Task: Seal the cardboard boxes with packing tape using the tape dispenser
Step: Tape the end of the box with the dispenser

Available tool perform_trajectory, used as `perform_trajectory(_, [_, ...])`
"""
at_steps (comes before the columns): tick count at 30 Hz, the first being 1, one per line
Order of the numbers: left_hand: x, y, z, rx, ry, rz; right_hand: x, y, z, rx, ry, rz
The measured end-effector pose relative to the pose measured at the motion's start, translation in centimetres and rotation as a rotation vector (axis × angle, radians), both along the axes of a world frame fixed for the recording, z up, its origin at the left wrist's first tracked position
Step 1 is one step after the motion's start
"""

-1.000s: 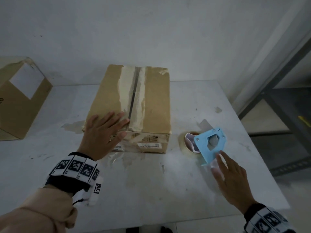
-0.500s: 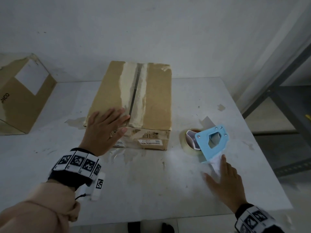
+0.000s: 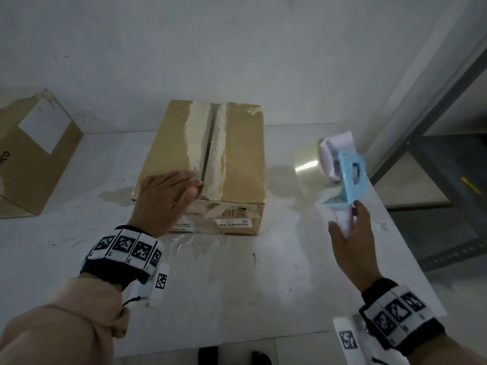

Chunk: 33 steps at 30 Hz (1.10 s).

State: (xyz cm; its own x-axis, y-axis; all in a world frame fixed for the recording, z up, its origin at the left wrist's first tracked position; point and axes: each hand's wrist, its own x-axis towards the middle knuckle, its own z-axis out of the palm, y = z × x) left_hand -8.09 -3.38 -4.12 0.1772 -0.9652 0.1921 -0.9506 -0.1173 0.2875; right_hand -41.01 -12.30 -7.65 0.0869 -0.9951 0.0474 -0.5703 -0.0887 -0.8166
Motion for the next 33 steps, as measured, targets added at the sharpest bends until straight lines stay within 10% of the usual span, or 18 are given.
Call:
perform_trajectory(13, [-0.5, -0.9, 3.5, -0.075, 0.29, -0.011, 7.1, -1.0, 8.2, 0.336, -0.784, 0.355])
perform_trajectory(23, [-0.2, -3.1, 6.7, -0.216, 1.07, 0.155, 13.3, 0.4, 8.7, 0.243, -0.503, 0.587])
perform_trajectory(33, [1.3, 0.2, 5.5, -0.303, 1.085, 0.117, 16.0, -0.6, 8.3, 0.118, -0.502, 0.619])
